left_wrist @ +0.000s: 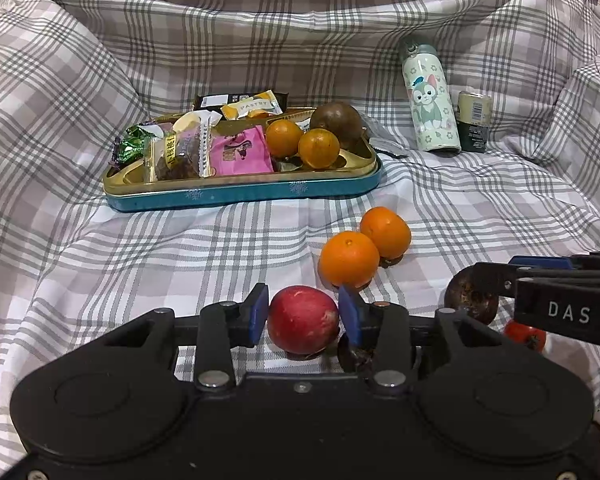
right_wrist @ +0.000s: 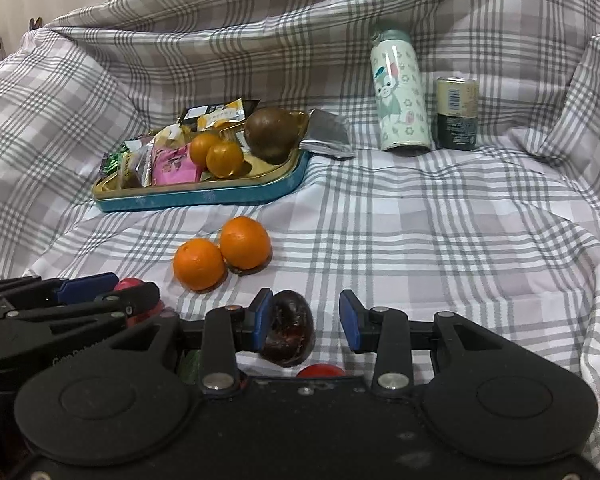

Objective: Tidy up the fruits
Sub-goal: 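Grasp a dark brown fruit with the right tool while the left tool grasps a red apple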

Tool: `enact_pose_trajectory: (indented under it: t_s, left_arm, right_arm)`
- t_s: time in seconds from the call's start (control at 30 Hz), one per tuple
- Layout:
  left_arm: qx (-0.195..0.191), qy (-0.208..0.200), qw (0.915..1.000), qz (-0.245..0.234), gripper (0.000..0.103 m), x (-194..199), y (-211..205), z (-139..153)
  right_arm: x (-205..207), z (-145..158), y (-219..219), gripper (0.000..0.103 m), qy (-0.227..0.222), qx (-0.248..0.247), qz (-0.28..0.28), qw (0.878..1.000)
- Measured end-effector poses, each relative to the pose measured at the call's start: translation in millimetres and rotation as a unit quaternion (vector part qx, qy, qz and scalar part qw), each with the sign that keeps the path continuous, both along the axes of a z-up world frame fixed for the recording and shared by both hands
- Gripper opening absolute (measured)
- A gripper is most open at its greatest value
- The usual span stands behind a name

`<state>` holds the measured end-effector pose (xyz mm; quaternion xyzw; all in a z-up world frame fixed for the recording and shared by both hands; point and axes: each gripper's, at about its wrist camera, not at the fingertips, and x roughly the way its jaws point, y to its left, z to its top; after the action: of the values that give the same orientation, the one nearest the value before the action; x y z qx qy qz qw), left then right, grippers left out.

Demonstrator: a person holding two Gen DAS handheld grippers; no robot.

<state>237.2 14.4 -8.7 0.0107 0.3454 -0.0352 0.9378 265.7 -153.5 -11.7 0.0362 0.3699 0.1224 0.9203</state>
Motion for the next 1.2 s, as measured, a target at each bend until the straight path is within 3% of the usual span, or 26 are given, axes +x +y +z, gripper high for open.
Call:
enact_pose_trajectory:
  t_s: [0.3,0.37,0.63,0.87,1.2]
  left_arm:
    - [-0.043,0.015,0.9987,0.021,0.052,4.6,13.8,-1.5]
    - [-0.049,0.017,0.9984,0.022,0.052,4.7,14.6,-2.1]
    - [-0.038,0.013,0.9990,0.019,0.052,3.1,11.3,-3.2]
    - [-0.058,0.019,0.9978,0.027,0.052,3.8,18.6,-1.9]
    - [-0.065,0.004,0.9967,0.050,0.053,-3.1,28.9,3.1]
  right_arm:
    - [2.0,-5.1,8.2,0.038,0.013,0.004,0.021,1.000]
    - [0.6,-3.9,11.2,0.023,0.005,-0.002,0.022,1.000]
    - [0.3,-3.6,13.0,0.022,-0.002,-0.003,0.031,1.000]
    - [3.5,-4.5,26.4,0.022,0.014,0.022,0.053,0.998]
    - [-11.1,0.1,47.8,0.018,-0.036,-0.003,0.072,0.997]
